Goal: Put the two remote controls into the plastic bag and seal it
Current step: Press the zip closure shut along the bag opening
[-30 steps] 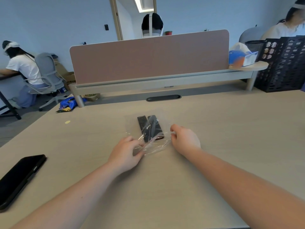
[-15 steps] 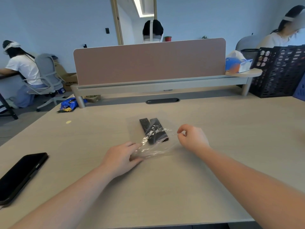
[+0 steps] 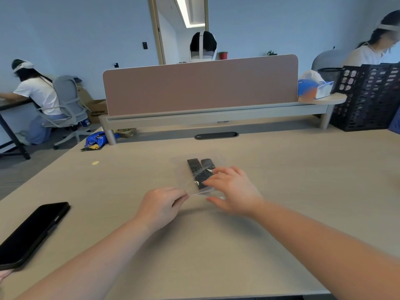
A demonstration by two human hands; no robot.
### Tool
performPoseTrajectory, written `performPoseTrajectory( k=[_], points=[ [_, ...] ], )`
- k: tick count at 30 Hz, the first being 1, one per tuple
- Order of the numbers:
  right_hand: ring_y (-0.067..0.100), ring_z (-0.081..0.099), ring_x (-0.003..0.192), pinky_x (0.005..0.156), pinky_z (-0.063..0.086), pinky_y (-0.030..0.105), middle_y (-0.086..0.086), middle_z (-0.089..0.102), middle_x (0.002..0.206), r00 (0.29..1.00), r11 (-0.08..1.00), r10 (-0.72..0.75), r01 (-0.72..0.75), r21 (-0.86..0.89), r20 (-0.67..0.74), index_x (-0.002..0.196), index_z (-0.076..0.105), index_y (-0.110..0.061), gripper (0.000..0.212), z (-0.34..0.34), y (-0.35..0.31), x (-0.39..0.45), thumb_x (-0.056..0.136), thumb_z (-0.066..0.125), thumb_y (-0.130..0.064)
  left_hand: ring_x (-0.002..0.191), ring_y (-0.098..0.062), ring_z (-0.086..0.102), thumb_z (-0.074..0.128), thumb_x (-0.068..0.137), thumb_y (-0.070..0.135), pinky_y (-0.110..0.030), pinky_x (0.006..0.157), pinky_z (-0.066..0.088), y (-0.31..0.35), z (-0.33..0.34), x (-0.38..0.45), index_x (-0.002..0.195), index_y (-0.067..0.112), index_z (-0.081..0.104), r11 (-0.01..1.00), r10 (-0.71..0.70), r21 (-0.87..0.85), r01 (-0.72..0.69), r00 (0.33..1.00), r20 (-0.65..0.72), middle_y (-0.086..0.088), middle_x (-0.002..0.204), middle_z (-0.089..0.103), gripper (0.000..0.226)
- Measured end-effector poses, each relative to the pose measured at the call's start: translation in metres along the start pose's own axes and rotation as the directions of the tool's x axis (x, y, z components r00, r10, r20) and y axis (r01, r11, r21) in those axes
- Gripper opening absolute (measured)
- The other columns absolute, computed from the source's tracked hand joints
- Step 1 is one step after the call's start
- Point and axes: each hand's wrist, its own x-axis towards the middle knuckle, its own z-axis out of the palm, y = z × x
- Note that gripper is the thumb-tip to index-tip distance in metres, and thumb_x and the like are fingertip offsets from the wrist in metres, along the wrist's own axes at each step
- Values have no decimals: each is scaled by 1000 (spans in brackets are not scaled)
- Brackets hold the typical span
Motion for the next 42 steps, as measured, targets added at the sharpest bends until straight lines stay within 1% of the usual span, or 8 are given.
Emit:
performPoseTrajectory(
  k=[3, 7, 13, 16, 24, 31, 39, 42],
  points=[
    [16, 70, 86, 79, 53, 37, -9, 75, 72, 996, 995, -90, 90, -39, 9, 78, 74, -23, 27, 10, -17, 14, 57, 85, -36, 61, -10, 57, 46, 83, 41, -21, 42, 46, 2, -1, 2, 76, 27, 67, 1000, -15, -21, 14, 999, -45, 9, 65, 70, 26],
    [16, 66, 71, 70, 50, 28, -10, 67, 56, 996, 995, -84, 84, -51, -4, 59, 69, -26, 13, 19, -29, 24, 69, 70, -34, 65, -10, 55, 48, 82, 41, -24, 46, 46, 0, -1, 2, 76, 26, 67, 999, -9, -48, 7, 999, -43, 9, 67, 70, 25],
    [14, 64, 69, 69, 38, 27, -11, 66, 56, 1000, 1000, -21, 21, -15, -9, 60, 70, -27, 17, 23, -34, 26, 72, 61, -35, 63, -8, 61, 46, 81, 41, -22, 47, 47, -5, -3, -1, 76, 27, 71, 1000, -1, -32, 0, 1000, -26, 12, 72, 74, 29],
    [14, 65, 68, 65, 48, 26, -11, 66, 55, 999, 1000, -23, 23, 10, -24, 59, 71, -27, 16, 23, -36, 27, 71, 62, -33, 65, -12, 66, 45, 81, 42, -19, 48, 50, -6, -2, -1, 77, 29, 71, 999, -30, -37, 29, 999, -20, 12, 73, 75, 30],
    [16, 64, 63, 61, 49, 29, -8, 66, 53, 996, 996, -78, 79, 32, -39, 61, 72, -26, 14, 25, -40, 28, 71, 64, -28, 64, -15, 69, 44, 80, 39, -22, 49, 53, -4, -2, -1, 79, 31, 70, 998, -42, -55, 42, 999, -10, 11, 73, 75, 27],
    [17, 62, 58, 61, 23, 28, -7, 62, 48, 993, 996, -91, 92, 15, -75, 59, 71, -25, 15, 26, -43, 27, 72, 63, -24, 61, -16, 68, 43, 79, 38, -25, 48, 53, -3, 0, -2, 76, 29, 71, 997, -52, -55, 51, 999, -6, 9, 68, 75, 29],
    [15, 62, 60, 61, 38, 27, -7, 63, 50, 996, 999, -48, 50, 22, -70, 60, 72, -26, 33, 28, -43, 27, 80, 45, -29, 63, -16, 68, 41, 81, 41, -23, 49, 52, -5, 0, -3, 80, 30, 70, 998, -36, -46, 36, 999, 3, 9, 71, 75, 31],
    [18, 63, 59, 59, 44, 26, -6, 63, 49, 995, 998, -41, 46, 49, -89, 59, 72, -25, 22, 25, -40, 26, 76, 58, -28, 59, -16, 65, 45, 79, 48, -24, 48, 51, -6, -2, -3, 75, 29, 70, 995, -83, -60, 81, 996, -37, 9, 66, 73, 33]
  ],
)
